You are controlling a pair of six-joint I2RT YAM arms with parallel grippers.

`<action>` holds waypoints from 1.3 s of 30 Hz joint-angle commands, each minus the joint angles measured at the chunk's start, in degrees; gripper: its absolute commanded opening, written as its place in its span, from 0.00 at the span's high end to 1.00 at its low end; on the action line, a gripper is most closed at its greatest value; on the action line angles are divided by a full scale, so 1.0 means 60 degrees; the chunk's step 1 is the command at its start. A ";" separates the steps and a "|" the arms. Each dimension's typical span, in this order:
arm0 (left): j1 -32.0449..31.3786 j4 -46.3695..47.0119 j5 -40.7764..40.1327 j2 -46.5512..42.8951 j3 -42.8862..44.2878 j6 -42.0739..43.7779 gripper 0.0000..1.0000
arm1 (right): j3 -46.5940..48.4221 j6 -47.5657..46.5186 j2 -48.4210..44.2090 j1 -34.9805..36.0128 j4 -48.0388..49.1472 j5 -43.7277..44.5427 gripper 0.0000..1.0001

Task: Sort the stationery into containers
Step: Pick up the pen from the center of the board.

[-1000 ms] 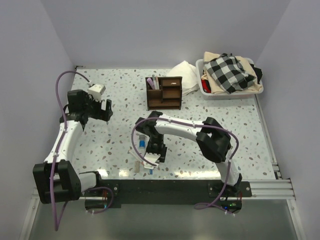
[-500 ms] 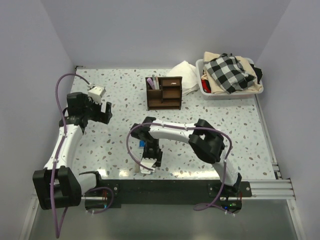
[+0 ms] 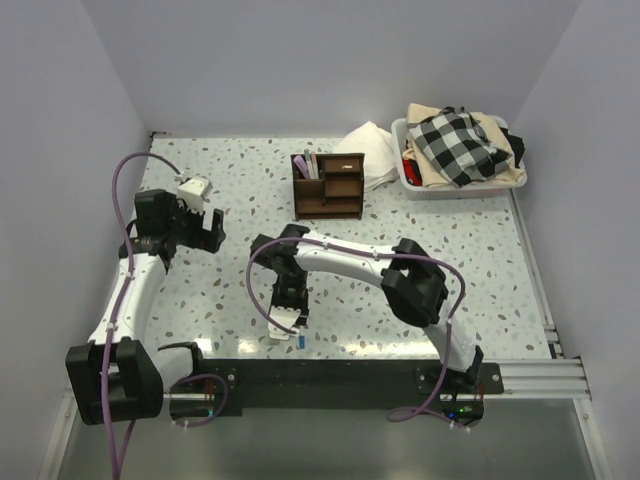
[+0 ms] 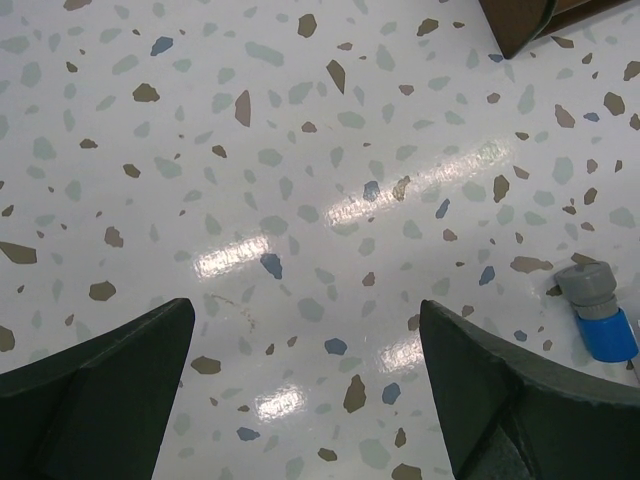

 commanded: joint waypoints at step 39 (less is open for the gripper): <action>0.0089 -0.0845 0.2621 0.1204 0.1393 0.0861 0.00 | 0.3774 0.1676 0.0177 -0.0952 -0.1732 0.1191 1.00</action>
